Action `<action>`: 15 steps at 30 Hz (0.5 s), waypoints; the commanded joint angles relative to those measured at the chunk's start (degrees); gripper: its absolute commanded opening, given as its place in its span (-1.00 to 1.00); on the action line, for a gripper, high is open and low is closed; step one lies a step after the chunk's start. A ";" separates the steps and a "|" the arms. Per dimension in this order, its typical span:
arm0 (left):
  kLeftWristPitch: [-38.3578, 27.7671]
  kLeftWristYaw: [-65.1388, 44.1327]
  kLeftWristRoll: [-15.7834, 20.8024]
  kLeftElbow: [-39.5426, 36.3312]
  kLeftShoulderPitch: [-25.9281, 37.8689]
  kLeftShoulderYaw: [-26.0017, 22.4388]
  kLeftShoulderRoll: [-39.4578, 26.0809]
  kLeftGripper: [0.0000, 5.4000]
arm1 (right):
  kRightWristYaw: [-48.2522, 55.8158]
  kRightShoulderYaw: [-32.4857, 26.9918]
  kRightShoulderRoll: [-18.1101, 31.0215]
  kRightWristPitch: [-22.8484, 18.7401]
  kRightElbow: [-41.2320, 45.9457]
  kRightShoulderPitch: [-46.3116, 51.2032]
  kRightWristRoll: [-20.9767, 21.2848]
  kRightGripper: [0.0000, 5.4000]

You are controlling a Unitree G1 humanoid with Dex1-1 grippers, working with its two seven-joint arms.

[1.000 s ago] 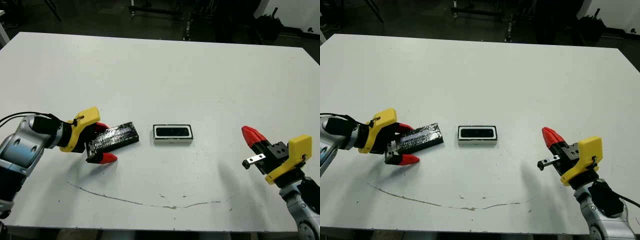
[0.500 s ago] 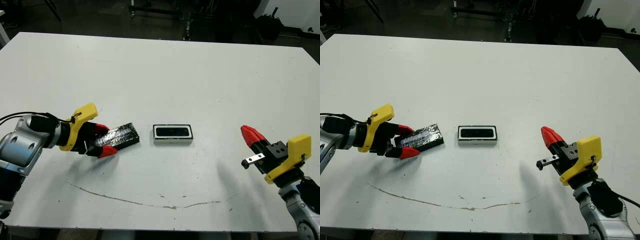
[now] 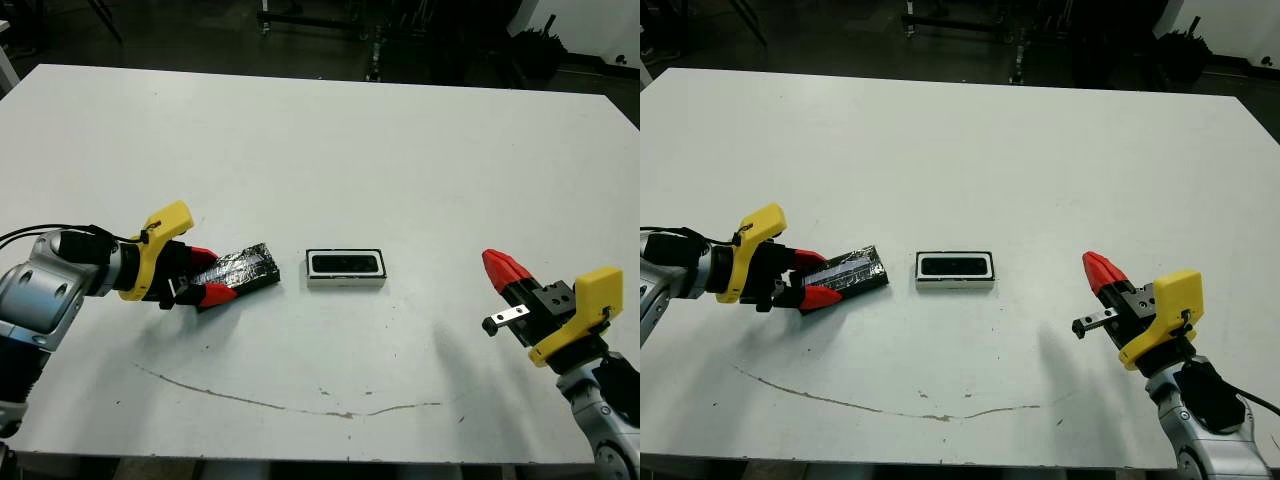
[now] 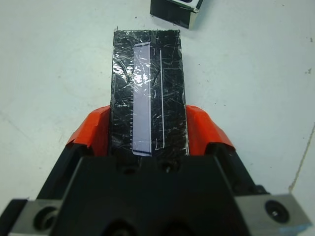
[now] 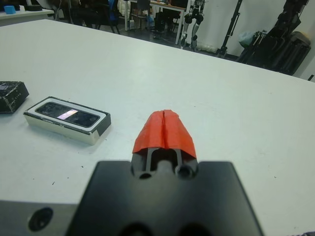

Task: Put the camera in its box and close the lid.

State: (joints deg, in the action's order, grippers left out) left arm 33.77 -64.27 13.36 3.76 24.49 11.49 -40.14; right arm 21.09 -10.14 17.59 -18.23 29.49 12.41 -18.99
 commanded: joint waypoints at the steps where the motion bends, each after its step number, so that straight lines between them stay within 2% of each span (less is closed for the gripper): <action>1: -1.43 0.51 0.03 -0.20 -0.29 -0.30 0.53 0.17 | -0.25 -0.34 0.55 -0.94 -0.08 0.60 -0.31 -1.00; 8: -1.38 -1.39 -0.28 -0.36 7.90 0.04 -0.21 0.17 | 1.48 -0.37 0.59 1.82 -1.98 0.59 -0.09 -1.00; 15: -5.75 -4.40 -3.24 10.34 18.76 5.04 5.27 0.17 | 0.96 -0.12 0.74 1.22 -1.71 0.43 0.24 -1.00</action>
State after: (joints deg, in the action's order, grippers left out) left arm 28.95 -67.83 11.28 12.15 41.81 14.89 -35.91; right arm 22.14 -10.11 17.59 -16.89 28.14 12.66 -19.04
